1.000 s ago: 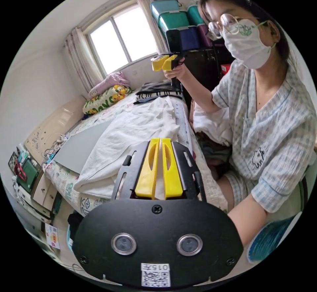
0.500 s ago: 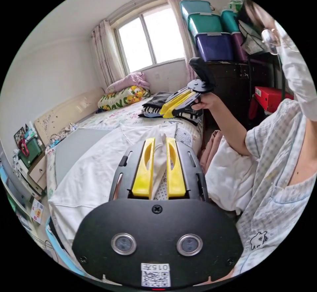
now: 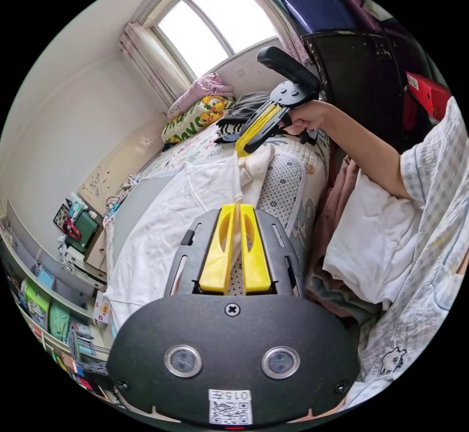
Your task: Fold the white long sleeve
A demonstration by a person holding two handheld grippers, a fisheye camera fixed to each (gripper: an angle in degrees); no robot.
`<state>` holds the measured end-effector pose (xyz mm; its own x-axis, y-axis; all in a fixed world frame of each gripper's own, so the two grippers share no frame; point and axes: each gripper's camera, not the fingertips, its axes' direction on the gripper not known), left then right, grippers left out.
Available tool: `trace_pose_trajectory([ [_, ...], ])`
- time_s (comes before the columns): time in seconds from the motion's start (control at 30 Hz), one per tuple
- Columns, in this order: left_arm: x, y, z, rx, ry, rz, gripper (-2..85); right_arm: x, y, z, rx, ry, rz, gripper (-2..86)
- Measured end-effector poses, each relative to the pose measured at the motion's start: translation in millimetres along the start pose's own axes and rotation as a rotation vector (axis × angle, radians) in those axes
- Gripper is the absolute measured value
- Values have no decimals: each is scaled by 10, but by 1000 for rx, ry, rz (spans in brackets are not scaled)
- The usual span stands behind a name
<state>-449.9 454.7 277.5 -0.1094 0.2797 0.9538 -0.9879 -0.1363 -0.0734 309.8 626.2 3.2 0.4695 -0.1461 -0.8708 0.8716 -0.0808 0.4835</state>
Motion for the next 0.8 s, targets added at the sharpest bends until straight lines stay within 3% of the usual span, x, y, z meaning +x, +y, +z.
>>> trace_pose_trajectory([
  [0.1, -17, -62, 215, -54, 19, 25, 11, -69, 7, 181, -93, 39, -39, -8],
  [0.23, -200, -113, 228, -45, 70, 12, 11, 3, 39, 158, -57, -6, 7, -1],
  [0.37, -779, -223, 38, 84, 265, 33, 12, 114, 143, 50, 17, -23, 64, 21],
  [0.5, -1522, -584, 152, 189, 316, -47, 15, 287, 225, -29, 69, -27, 179, 52],
  [0.6, -2062, -1034, 822, 117, 231, -159, 25, 379, 277, -47, 54, -7, 252, 82],
  [0.8, -2784, -1572, 2870, -147, 331, -339, 85, 222, 358, -31, -33, 10, 150, 96],
])
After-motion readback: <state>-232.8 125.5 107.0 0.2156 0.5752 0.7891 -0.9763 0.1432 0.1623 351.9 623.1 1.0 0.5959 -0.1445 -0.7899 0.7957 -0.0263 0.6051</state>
